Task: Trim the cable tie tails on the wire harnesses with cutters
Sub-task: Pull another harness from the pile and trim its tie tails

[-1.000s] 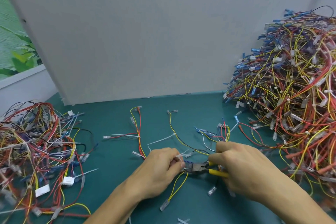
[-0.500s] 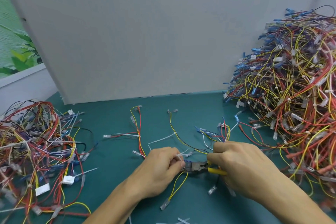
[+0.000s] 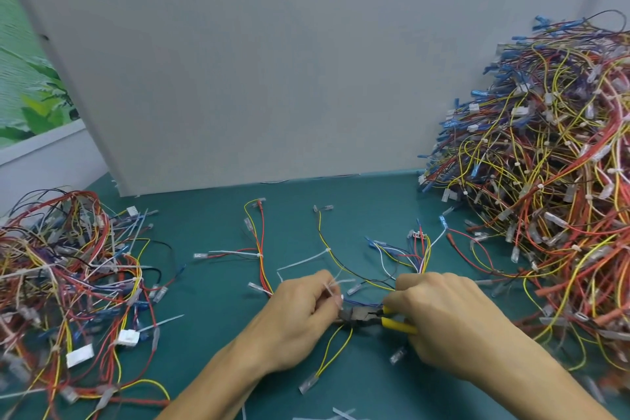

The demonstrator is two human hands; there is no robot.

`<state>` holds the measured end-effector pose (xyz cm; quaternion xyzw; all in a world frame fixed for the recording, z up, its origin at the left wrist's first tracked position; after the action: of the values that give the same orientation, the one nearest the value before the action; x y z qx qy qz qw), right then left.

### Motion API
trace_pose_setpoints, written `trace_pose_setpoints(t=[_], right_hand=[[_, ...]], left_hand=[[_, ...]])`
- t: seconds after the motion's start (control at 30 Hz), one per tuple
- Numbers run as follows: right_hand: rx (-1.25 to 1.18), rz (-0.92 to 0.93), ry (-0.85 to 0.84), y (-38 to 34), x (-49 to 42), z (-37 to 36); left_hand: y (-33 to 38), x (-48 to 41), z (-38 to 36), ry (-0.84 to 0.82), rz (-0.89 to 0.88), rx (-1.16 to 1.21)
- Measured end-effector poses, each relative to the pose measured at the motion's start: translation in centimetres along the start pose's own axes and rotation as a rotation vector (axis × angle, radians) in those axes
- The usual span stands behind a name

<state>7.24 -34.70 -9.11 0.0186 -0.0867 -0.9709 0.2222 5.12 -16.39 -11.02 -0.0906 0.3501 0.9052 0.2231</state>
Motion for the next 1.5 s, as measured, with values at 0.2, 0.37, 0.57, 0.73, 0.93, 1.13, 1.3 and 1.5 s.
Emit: trace_pose_setpoints(t=[0.2, 0.37, 0.57, 0.73, 0.93, 1.13, 1.3, 1.5], right_hand=[[-0.044, -0.09, 0.044, 1.0, -0.2, -0.6], [-0.166, -0.051, 0.094, 0.5, -0.1, -0.6], [-0.252, -0.01, 0.112, -1.5, -1.0, 0.6], [-0.182, 0.001, 0.088, -3.4, -2.6, 1.9], [-0.148, -0.022, 0.0, -5.5, -3.4, 1.9], [-0.145, -0.045, -0.021, -6.2, -3.3, 1.5], [-0.143, -0.03, -0.01, -6.2, -3.4, 1.6], [-0.136, -0.016, -0.011, -6.6, -3.2, 1.8]], left_hand=[[3.0, 1.7, 1.3, -0.196, 0.034, -0.066], [5.1, 3.4, 0.1, -0.523, 0.2, -0.28], [5.7, 4.0, 3.2, -0.524, 0.132, -0.197], [1.9, 2.9, 8.3, -0.315, 0.165, -0.296], [-4.6, 2.4, 8.0, -0.006, 0.094, -0.251], [-6.0, 2.1, 5.5, 0.017, -0.03, -0.073], [-6.6, 2.2, 4.9, 0.041, 0.017, 0.027], [-6.9, 2.0, 4.5, 0.079, 0.088, 0.128]])
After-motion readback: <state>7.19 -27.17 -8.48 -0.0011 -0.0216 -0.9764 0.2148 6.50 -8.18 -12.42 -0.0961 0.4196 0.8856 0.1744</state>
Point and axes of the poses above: each hand's wrist, its own x-axis away from the middle knuckle, its own z-axis out of the back of the hand, y = z × x, the point moved 3 cm from there along -x, towards the middle knuckle, and after that the axes turned 10 degrees about -z, right-handed, at the moved point
